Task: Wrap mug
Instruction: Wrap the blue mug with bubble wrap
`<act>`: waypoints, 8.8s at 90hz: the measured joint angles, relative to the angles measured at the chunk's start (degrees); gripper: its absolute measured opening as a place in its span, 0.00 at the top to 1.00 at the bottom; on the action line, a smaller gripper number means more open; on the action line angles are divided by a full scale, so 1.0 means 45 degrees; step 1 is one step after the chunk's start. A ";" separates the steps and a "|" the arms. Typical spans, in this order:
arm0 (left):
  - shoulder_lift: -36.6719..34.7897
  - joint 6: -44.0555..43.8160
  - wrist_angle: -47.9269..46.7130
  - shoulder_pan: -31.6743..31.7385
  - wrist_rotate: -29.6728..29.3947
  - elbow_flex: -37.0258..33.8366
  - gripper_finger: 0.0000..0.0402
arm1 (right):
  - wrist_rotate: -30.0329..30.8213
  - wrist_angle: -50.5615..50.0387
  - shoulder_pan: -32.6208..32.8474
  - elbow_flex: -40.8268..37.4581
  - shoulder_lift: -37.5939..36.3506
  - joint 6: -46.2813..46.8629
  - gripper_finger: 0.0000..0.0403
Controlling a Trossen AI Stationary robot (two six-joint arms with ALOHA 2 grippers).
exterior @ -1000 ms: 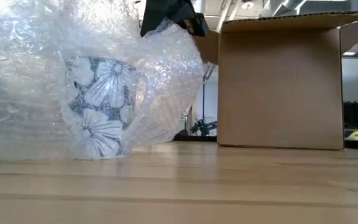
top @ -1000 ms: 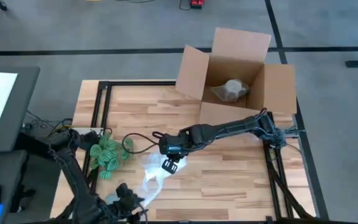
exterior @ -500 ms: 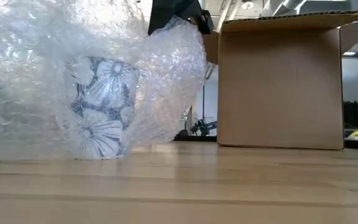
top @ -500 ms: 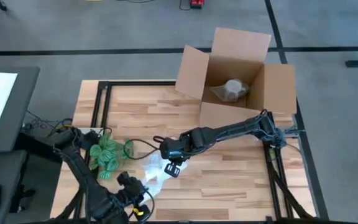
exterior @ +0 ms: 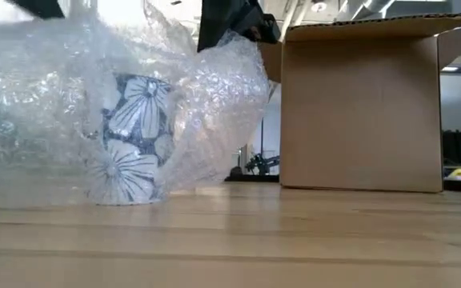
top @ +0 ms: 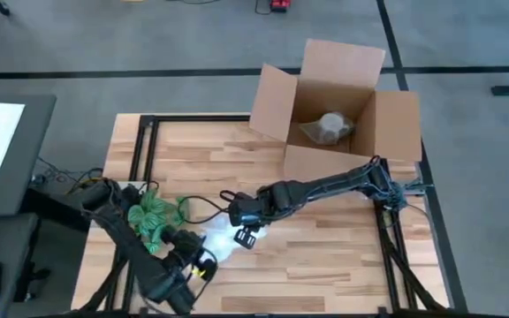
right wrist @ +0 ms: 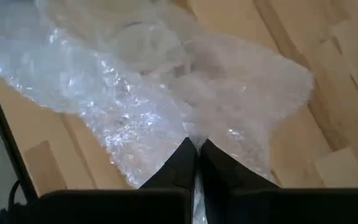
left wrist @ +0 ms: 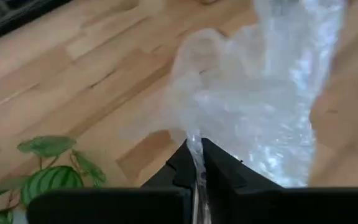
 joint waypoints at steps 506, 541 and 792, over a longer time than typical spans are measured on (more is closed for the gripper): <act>-0.2498 0.0238 0.3258 -0.2377 0.0606 0.2709 1.00 | -0.3028 0.1625 -0.0835 0.2871 0.1682 -0.1664 1.00; -0.2498 0.0337 0.3202 -0.2372 0.0596 0.2709 1.00 | -0.3849 0.0672 -0.0662 0.2903 0.4418 -0.1848 1.00; -0.2498 0.0624 0.3232 -0.2357 0.0387 0.2709 1.00 | -0.2084 0.0394 0.0108 0.2446 0.3133 -0.2276 1.00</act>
